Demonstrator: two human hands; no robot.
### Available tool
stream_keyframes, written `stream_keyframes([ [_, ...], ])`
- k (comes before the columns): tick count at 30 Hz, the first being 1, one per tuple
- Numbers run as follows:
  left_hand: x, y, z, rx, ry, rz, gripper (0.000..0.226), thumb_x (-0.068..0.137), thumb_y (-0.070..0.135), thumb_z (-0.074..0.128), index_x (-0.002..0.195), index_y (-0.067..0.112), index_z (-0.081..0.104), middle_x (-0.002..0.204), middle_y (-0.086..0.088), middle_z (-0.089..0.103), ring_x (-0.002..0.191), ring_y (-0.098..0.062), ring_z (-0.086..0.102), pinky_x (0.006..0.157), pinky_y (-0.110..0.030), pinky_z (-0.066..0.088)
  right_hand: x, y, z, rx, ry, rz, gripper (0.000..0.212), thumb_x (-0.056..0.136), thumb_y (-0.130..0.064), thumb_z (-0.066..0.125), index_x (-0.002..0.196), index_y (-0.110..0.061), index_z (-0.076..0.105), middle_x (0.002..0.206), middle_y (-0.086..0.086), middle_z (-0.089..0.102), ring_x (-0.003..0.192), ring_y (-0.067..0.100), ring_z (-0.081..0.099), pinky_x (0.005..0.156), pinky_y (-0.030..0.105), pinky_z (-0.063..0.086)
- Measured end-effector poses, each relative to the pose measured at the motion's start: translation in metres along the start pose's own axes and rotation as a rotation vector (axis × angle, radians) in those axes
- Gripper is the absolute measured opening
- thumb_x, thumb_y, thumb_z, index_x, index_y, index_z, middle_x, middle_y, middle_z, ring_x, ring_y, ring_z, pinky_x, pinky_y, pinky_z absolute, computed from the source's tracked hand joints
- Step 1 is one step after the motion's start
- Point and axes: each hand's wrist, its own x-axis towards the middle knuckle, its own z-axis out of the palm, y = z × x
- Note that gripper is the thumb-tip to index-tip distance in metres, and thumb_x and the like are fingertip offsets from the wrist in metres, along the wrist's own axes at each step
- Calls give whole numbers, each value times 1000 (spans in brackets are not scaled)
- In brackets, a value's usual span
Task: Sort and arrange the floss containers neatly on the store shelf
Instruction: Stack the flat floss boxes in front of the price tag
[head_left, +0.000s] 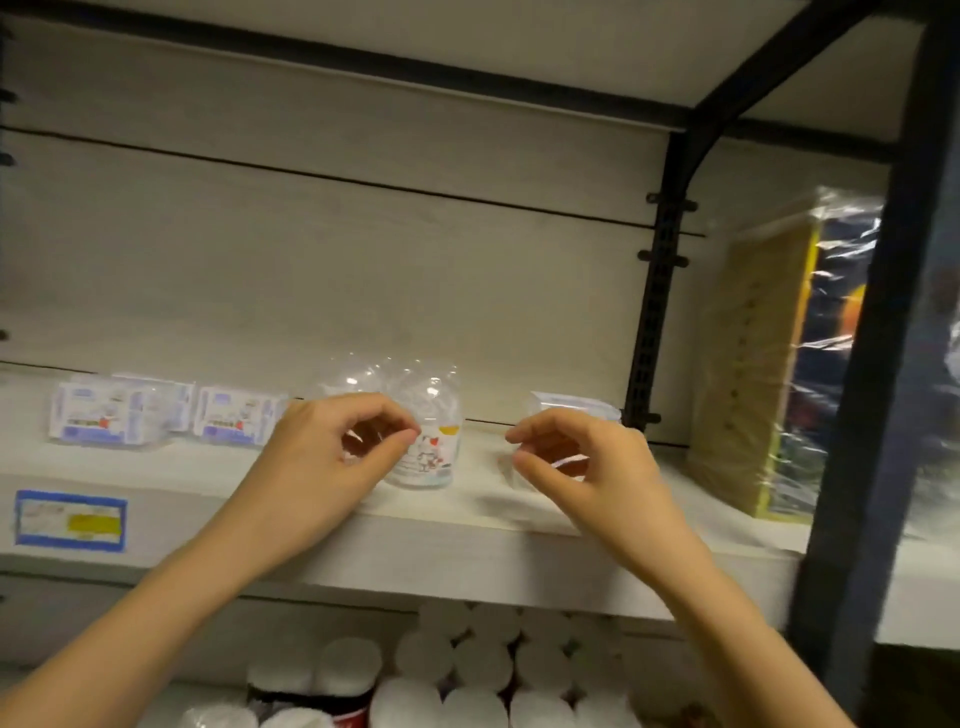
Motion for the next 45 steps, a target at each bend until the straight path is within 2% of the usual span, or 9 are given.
stream_keyframes([
  [5, 21, 37, 49, -66, -56, -60, 12, 85, 15, 62, 82, 23, 69, 74, 8, 68, 73, -4, 61, 65, -9, 46, 14, 34, -37, 24, 179, 94, 19, 88, -23, 60, 105, -18, 66, 99, -7, 69, 82, 1, 62, 69, 6, 46],
  [9, 63, 47, 89, 31, -9, -132, 23, 92, 19, 51, 105, 8, 66, 103, -5, 68, 95, -19, 62, 85, -22, 47, 47, 57, -43, -89, 60, 361, 45, 95, -37, 43, 123, -4, 55, 125, 12, 58, 113, 26, 55, 94, 33, 42],
  [14, 96, 37, 113, 264, -295, -411, 46, 98, 38, 31, 71, 5, 48, 83, -20, 58, 90, -33, 54, 77, -32, 39, 62, 68, -37, -102, -143, 483, 57, 97, -42, 31, 106, 7, 58, 100, 14, 55, 90, 27, 51, 76, 32, 36],
  [18, 98, 18, 120, 49, -334, -480, 47, 96, 40, 36, 102, 2, 63, 113, -10, 61, 106, -23, 56, 84, -30, 39, 58, 74, -37, -22, -148, 448, 55, 98, -38, 32, 110, 9, 58, 113, 19, 60, 103, 31, 55, 86, 35, 40],
  [25, 79, 35, 116, -394, -38, -235, 20, 90, 19, 54, 102, 15, 70, 98, 1, 72, 91, -15, 64, 88, -31, 49, 43, 61, -44, 186, 139, 123, 24, 95, -22, 40, 106, -26, 61, 103, -8, 69, 98, 12, 62, 85, 31, 48],
  [30, 47, 63, 93, -551, 56, -102, 27, 88, 6, 58, 97, 30, 66, 81, 23, 72, 84, 9, 65, 75, -7, 49, 10, 45, -58, 394, 201, -33, 31, 95, -18, 48, 97, -46, 59, 95, -28, 69, 93, -11, 62, 80, 10, 49],
  [34, 33, 65, 79, -528, 80, -121, 33, 85, 6, 61, 118, 9, 63, 108, 1, 71, 102, -10, 65, 87, -16, 51, 2, 44, -53, 465, 182, -9, 35, 90, -20, 56, 121, -35, 53, 118, -16, 63, 101, -9, 60, 81, 7, 48],
  [40, 7, 46, 43, -479, 133, -129, 33, 83, 9, 63, 112, 23, 65, 100, 9, 73, 88, -1, 68, 70, -9, 48, -4, 25, -17, 556, 171, -12, 32, 85, -19, 60, 115, -30, 58, 113, -10, 68, 97, 4, 66, 83, 21, 54],
  [45, -17, 10, -6, -406, 177, -141, 36, 81, 9, 64, 116, 17, 63, 110, 4, 67, 91, 0, 66, 73, -7, 47, -1, -11, 33, 601, 98, -18, 33, 83, -17, 61, 114, -27, 59, 107, -14, 69, 93, -1, 66, 71, 10, 50],
])
